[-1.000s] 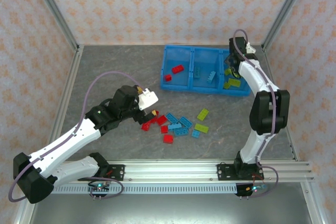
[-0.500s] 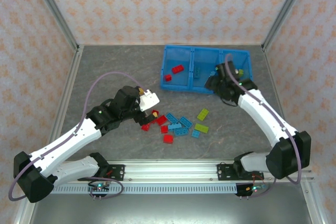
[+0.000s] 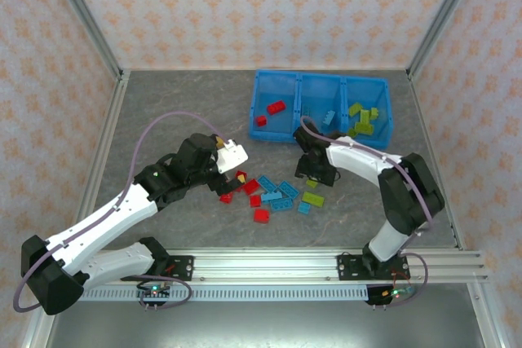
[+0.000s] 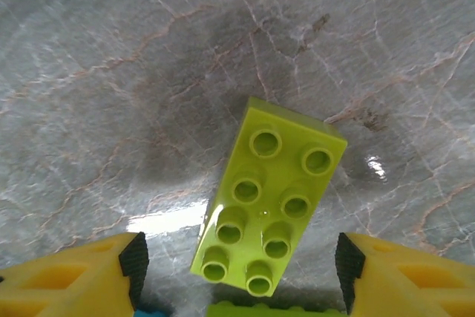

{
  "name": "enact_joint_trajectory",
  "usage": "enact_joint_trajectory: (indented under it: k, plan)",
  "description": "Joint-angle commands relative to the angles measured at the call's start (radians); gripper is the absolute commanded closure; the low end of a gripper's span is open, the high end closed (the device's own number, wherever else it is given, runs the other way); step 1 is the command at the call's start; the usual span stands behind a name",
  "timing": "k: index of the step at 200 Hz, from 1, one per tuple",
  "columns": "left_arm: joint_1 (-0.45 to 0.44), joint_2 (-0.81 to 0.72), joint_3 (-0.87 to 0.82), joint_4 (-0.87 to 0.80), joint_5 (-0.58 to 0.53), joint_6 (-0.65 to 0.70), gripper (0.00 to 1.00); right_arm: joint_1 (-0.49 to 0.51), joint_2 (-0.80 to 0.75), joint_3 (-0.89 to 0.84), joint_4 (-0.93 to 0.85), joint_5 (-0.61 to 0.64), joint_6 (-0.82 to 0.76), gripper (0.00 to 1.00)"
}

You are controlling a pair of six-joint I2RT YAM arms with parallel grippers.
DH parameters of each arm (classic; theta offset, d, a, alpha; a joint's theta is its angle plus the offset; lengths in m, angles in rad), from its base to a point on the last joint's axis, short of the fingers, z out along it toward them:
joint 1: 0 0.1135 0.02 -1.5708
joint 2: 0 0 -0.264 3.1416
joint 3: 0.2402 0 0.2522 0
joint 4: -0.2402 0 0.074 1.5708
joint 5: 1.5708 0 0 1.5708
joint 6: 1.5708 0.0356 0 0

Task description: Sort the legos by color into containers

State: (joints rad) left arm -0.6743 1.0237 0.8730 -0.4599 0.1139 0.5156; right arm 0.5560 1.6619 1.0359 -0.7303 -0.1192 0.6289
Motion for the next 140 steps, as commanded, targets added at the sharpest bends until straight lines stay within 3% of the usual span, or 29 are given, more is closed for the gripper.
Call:
enact_joint_trajectory:
  k: [1,35,58,115,140]
  plan:
    - [-0.010,-0.014,-0.005,-0.011,-0.025,0.021,0.00,0.004,0.026,-0.031,0.017,0.054,0.032,0.34]
    - [-0.011,-0.016,-0.002,-0.013,-0.025,0.020,0.00,0.005,0.025,-0.051,0.023,0.083,0.068,0.61]
    - [-0.013,-0.016,-0.002,-0.013,-0.025,0.020,0.00,0.004,-0.022,-0.044,0.020,0.114,0.071,0.71]
    - [-0.016,-0.020,-0.004,-0.014,-0.032,0.024,0.00,-0.008,-0.240,0.035,-0.007,0.291,0.026,0.75]
    - [-0.016,-0.025,-0.003,-0.015,-0.034,0.025,0.00,-0.076,-0.321,0.076,0.051,0.422,-0.033,0.75]
